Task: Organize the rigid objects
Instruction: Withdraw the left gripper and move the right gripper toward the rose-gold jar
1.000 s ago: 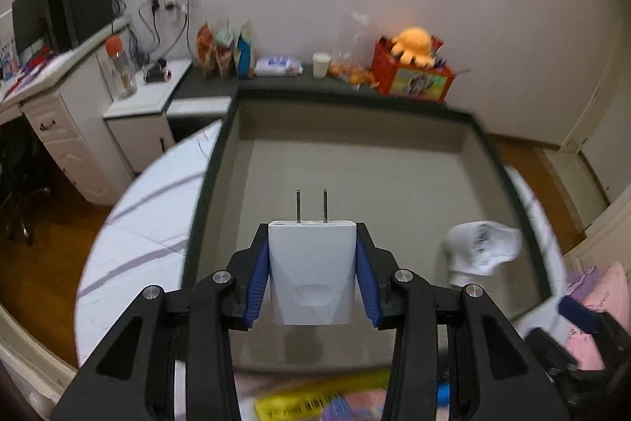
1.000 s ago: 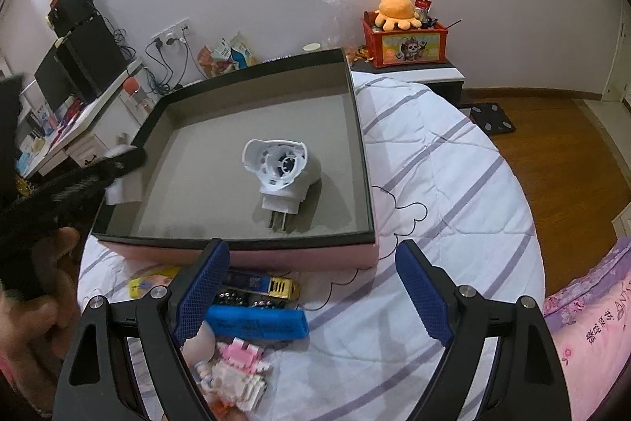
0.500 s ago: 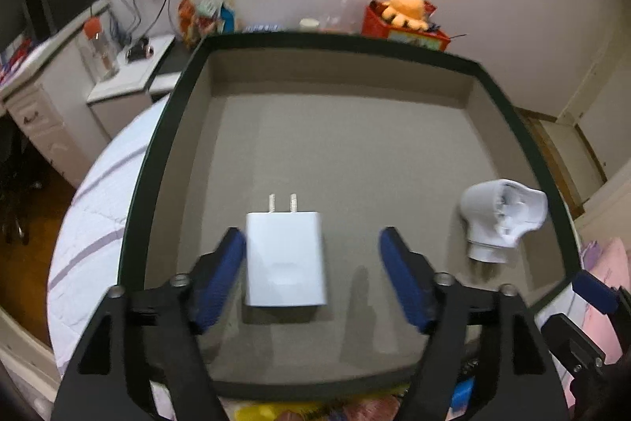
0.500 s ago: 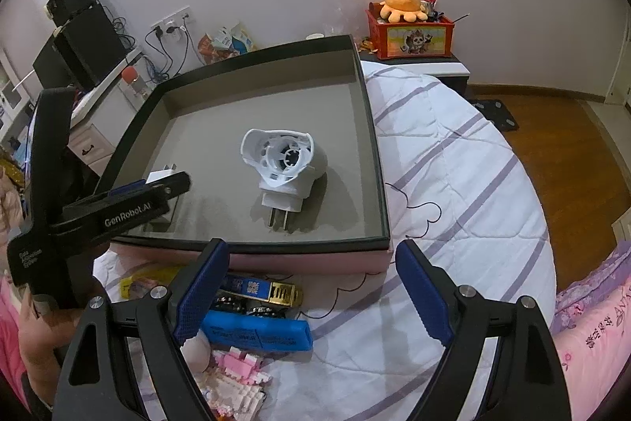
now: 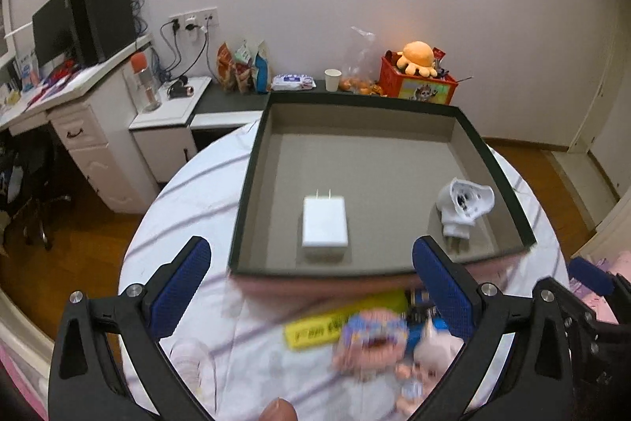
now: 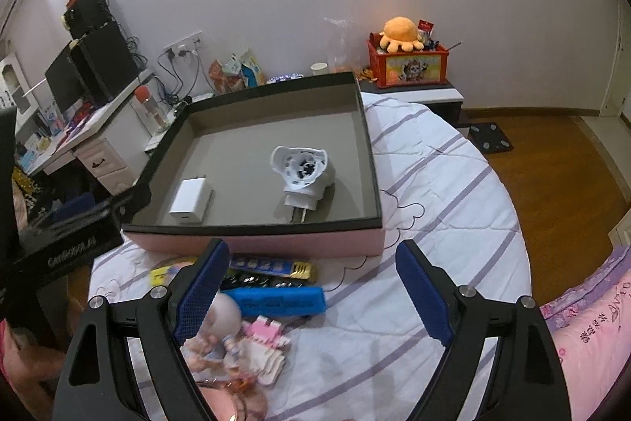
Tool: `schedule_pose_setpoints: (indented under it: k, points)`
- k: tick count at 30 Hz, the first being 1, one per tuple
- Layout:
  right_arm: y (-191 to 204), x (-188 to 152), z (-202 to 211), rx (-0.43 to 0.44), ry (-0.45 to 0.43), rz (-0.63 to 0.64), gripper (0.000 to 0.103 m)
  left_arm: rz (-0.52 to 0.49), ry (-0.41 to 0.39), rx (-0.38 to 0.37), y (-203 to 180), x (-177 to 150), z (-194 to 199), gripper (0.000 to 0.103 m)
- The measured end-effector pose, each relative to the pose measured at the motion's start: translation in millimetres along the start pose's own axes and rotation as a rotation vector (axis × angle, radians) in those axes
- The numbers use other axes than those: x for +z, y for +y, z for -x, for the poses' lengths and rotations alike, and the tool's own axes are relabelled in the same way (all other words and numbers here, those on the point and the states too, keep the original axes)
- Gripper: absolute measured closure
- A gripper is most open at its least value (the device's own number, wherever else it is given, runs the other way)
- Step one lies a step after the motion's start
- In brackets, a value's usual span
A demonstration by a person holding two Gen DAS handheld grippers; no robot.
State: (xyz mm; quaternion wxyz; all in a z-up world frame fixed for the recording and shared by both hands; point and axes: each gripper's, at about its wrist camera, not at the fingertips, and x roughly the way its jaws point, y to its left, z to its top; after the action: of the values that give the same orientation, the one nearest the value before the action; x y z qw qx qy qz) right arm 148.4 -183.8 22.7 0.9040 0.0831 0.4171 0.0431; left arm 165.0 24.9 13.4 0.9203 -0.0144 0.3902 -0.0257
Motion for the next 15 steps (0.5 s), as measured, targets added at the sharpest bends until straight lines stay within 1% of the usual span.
schedule_pose_setpoints:
  k: [1,4,8,15]
  points:
    - [3.5,-3.0,4.2,0.003,-0.008,0.007,0.0,0.002,0.002,0.001,0.9,-4.4,4.1,0.0]
    - [10.5,-9.3,14.6,0.003,-0.034,0.025,0.0,0.004,0.009,0.005,5.1,-18.1,18.6,0.0]
    - [16.9,-20.3,26.1,0.016,-0.041,0.029,0.0,0.011,0.012,0.016,6.2,-33.6,33.1,0.0]
    - [18.9,-42.2,39.4,-0.005,-0.026,0.05,0.0,0.034,0.022,0.029,15.6,-60.4,52.1,0.0]
